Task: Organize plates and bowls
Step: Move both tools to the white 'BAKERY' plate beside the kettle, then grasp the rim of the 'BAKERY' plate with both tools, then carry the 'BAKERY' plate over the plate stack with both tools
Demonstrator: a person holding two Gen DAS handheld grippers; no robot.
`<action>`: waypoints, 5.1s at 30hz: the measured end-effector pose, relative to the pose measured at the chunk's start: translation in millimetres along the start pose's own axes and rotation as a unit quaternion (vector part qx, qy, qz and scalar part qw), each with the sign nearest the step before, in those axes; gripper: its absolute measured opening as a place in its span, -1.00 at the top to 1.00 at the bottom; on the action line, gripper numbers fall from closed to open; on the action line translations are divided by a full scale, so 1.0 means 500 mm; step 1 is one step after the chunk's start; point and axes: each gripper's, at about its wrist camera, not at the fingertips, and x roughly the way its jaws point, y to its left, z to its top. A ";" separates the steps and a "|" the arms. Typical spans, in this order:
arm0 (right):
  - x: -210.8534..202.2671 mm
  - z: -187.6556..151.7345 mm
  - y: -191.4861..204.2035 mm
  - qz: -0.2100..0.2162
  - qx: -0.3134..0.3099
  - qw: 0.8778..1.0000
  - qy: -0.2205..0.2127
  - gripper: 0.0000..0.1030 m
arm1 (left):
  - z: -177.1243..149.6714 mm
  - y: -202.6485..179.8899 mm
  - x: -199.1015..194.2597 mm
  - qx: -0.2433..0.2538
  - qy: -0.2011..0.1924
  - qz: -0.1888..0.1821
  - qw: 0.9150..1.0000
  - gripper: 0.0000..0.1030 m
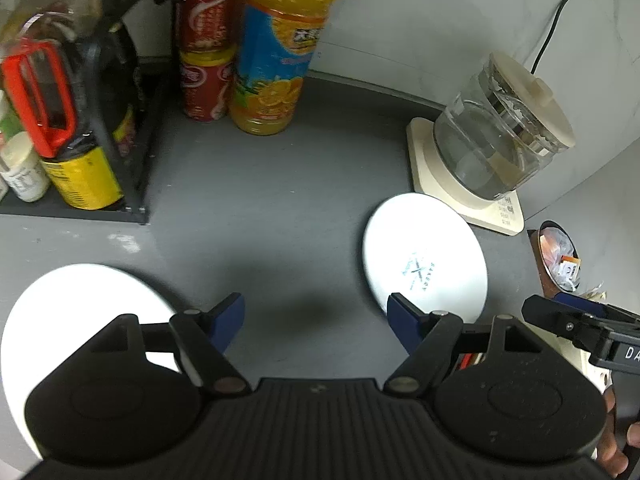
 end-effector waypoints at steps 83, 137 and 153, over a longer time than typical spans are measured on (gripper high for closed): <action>0.205 0.111 -0.195 0.082 -0.021 0.989 0.122 0.84 | -0.018 -0.007 0.233 -0.205 0.030 -0.081 0.975 0.89; 0.166 -0.061 0.327 0.137 -0.034 0.986 0.086 0.80 | -0.095 0.440 -0.085 -0.196 0.015 -0.056 0.979 0.83; 0.177 -0.133 0.383 0.105 -0.050 0.988 0.098 0.80 | -0.152 0.500 -0.065 -0.198 0.040 -0.055 0.978 0.80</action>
